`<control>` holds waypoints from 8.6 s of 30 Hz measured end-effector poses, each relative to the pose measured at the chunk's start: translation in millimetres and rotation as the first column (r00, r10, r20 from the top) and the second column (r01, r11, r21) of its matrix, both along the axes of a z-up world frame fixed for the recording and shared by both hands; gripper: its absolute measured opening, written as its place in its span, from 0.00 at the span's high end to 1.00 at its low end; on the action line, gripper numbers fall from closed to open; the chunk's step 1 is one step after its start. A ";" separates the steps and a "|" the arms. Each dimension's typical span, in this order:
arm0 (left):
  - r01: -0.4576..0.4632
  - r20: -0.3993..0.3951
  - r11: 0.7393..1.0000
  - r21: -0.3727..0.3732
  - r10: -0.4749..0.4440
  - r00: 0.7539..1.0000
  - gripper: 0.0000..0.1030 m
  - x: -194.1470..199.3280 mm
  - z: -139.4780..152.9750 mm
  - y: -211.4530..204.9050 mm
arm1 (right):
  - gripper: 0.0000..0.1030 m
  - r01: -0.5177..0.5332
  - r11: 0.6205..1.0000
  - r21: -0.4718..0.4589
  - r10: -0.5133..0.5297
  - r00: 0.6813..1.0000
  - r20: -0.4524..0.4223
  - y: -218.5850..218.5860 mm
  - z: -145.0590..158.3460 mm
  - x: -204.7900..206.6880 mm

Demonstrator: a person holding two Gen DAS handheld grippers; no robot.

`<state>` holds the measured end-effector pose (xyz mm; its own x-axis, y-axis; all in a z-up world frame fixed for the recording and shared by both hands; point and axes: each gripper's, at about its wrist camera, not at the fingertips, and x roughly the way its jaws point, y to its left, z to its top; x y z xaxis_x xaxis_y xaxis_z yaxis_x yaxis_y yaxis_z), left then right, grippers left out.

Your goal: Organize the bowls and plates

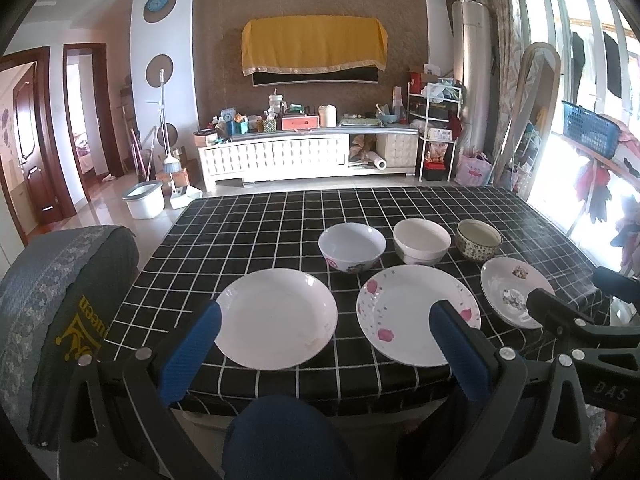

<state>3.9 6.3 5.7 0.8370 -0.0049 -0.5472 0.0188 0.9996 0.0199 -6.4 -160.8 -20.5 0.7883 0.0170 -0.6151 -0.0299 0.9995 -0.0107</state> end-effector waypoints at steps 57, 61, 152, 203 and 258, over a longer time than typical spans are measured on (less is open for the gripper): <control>-0.259 -0.567 0.962 -0.089 0.165 0.807 0.80 187.1 -154.3 179.8 | 0.66 -0.376 0.921 0.104 0.383 0.820 -0.425 151.9 -149.2 219.6; -0.231 -0.583 0.968 -0.103 0.129 0.802 0.85 187.8 -157.2 170.8 | 0.69 -0.371 0.921 0.118 0.384 0.820 -0.425 147.2 -148.7 220.2; 0.128 -0.550 0.989 -0.077 -0.150 0.822 0.96 189.6 -135.2 -36.1 | 0.72 -0.030 0.984 0.174 0.104 0.893 -0.438 -81.8 -143.4 174.3; 0.069 -0.538 0.988 -0.141 -0.135 0.832 0.90 175.1 -120.5 3.1 | 0.83 -0.031 0.986 0.164 0.100 0.896 -0.432 -54.3 -120.6 171.4; -0.248 -0.575 0.969 -0.013 0.196 0.794 0.91 152.1 -144.7 156.4 | 0.82 -0.315 0.937 0.152 0.348 0.804 -0.482 120.9 -147.8 191.3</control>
